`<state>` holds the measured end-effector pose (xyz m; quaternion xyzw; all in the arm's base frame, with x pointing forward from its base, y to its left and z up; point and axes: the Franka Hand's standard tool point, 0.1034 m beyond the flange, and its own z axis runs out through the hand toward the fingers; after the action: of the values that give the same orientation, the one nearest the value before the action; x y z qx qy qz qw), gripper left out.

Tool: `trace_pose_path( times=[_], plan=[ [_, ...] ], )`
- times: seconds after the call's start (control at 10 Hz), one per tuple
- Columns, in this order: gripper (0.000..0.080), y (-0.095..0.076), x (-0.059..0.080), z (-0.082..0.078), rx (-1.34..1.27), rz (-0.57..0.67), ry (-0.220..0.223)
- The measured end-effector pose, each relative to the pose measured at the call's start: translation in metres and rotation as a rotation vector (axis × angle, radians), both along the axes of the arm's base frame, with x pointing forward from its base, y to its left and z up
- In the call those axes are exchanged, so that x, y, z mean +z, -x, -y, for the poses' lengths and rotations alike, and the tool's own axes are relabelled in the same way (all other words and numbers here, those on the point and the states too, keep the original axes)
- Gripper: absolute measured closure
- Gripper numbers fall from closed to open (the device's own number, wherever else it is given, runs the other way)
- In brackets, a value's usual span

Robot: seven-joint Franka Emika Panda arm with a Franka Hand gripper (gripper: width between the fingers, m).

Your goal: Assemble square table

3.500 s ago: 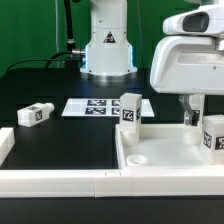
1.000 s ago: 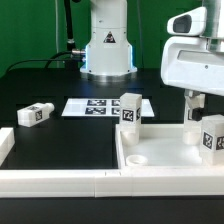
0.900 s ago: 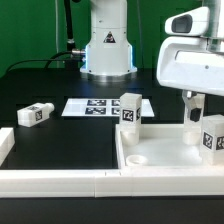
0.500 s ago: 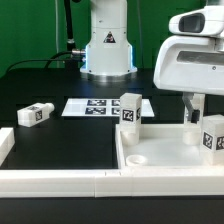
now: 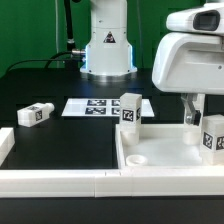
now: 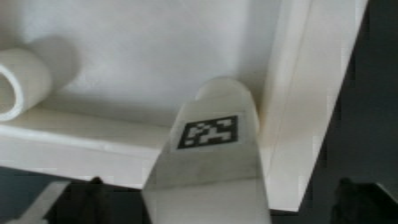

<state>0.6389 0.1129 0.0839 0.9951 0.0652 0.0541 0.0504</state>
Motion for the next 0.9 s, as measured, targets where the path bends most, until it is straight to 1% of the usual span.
trace_pose_path(
  times=[0.1,0.2,0.3,0.5,0.7,0.9],
  plan=[
    [0.0187,0.0003,-0.0007,0.0004,-0.002,-0.001,0.001],
    [0.0389,0.0004,-0.0008,0.0004,-0.024,0.001,-0.002],
    [0.0512,0.0004,-0.0007,0.0002,-0.051,0.004,-0.005],
    [0.0512,0.0004,-0.0007,0.0001,-0.118,0.01,-0.014],
    [0.0511,0.0006,-0.0009,0.0008,-0.363,0.031,-0.044],
    [0.0511,0.0013,-0.0009,0.0046,-0.55,0.048,-0.061]
  ],
)
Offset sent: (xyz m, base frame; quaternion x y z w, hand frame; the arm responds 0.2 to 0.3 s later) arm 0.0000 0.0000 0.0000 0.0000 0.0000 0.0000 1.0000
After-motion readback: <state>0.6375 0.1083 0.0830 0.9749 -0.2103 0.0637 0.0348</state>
